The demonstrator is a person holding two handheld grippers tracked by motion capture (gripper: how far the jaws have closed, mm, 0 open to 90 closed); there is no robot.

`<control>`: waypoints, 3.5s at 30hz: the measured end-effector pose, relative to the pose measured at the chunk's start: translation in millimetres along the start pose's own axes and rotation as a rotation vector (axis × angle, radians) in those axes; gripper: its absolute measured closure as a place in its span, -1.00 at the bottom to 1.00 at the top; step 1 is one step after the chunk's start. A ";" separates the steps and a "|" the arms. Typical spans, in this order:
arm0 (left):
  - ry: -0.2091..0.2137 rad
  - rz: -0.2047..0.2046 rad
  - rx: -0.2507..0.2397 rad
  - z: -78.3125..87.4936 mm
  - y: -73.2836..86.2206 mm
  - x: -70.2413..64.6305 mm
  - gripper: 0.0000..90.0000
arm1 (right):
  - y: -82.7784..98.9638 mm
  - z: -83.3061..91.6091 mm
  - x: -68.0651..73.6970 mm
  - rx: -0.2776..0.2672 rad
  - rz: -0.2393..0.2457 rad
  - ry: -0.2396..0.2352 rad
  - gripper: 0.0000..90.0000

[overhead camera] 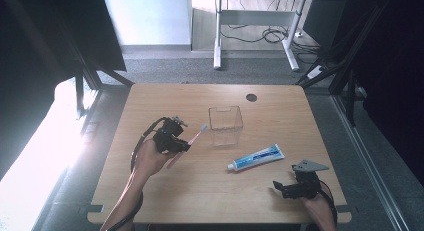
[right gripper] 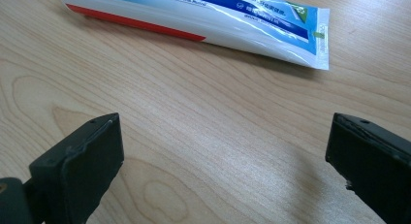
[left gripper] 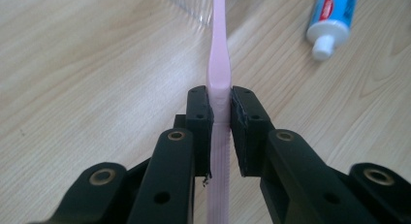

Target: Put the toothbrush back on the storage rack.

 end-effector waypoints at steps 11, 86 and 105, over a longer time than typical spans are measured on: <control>0.018 -0.026 -0.049 8.2 -14.9 -9.7 0.75 | -0.9 0.3 0.7 -0.006 -0.001 0.000 -0.99; 0.033 -0.069 -0.289 -11.5 -144.6 -57.6 0.75 | -2.0 -0.9 2.5 -0.017 -0.002 -0.029 -1.00; 0.002 -0.088 -0.310 -49.8 -157.7 -63.3 0.75 | -1.8 -1.4 3.2 -0.013 0.002 -0.032 -1.00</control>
Point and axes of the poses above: each handheld gripper's, and its own axes: z roughly backward along the jaws, y roughly out of its underside, x roughly to its left, the point moved 7 cm from there along -z, roughly forward along the jaws, and after that the axes turned 15 degrees about z, right-handed, at the moved point
